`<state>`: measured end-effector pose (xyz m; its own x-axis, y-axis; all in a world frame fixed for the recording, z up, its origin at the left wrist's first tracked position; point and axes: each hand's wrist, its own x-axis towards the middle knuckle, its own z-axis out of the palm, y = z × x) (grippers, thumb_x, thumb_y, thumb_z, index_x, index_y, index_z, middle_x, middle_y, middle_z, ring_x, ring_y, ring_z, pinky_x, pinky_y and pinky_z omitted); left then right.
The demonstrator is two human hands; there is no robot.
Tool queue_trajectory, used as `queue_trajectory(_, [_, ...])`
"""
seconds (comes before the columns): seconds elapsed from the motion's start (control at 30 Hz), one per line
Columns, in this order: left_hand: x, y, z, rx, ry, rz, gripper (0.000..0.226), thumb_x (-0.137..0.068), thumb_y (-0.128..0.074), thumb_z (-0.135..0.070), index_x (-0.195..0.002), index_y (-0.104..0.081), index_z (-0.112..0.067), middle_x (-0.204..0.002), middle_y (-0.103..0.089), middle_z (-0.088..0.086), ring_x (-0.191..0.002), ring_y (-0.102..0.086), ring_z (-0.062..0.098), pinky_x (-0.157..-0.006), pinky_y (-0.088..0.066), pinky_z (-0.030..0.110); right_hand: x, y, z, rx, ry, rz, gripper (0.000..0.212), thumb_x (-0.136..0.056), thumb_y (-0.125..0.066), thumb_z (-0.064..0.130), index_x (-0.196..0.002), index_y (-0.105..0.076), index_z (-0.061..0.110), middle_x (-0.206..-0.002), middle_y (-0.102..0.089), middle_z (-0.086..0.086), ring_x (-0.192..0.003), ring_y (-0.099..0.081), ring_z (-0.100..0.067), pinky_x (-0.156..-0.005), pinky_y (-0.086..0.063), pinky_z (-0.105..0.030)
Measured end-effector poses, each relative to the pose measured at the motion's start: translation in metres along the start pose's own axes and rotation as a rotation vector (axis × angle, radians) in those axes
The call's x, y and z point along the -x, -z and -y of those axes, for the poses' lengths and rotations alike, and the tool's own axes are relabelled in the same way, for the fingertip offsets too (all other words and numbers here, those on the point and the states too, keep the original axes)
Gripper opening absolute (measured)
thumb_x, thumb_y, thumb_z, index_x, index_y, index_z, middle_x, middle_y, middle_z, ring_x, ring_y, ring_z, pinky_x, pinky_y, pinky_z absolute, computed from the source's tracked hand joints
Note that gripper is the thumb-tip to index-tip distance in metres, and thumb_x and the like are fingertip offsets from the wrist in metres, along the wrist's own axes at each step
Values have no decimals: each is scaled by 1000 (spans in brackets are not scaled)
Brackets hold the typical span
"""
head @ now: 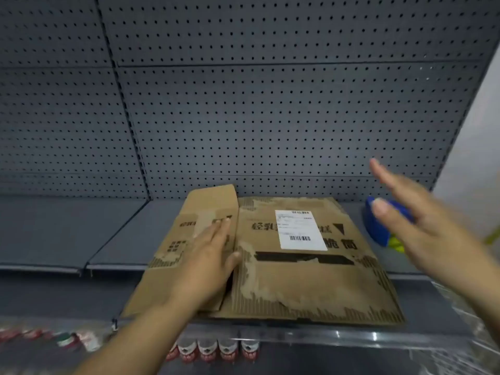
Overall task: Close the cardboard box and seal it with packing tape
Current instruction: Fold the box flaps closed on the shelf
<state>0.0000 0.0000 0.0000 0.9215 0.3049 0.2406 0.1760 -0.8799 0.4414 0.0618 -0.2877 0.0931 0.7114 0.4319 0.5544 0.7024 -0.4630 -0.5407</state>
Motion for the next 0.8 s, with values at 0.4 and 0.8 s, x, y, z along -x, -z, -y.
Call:
queue_trajectory(0.4, [12, -23, 9, -281, 61, 281, 86, -86, -49, -33, -149, 9, -22, -159, 3, 4, -146, -1, 21, -118, -5, 36, 31, -72, -85, 663, -312, 418, 67, -90, -24, 61, -143, 13, 42, -159, -2, -1, -144, -7, -23, -117, -8, -39])
queue_trajectory(0.8, [-4, -12, -9, -217, 48, 162, 64, -91, -38, -7, -149, -13, -17, -140, -46, 10, -118, -51, 24, -91, -42, 28, 9, -59, -101, 242, -657, 567, 67, -90, -26, 61, -146, 3, 38, -153, -29, -8, -133, -37, -28, -107, -33, -40])
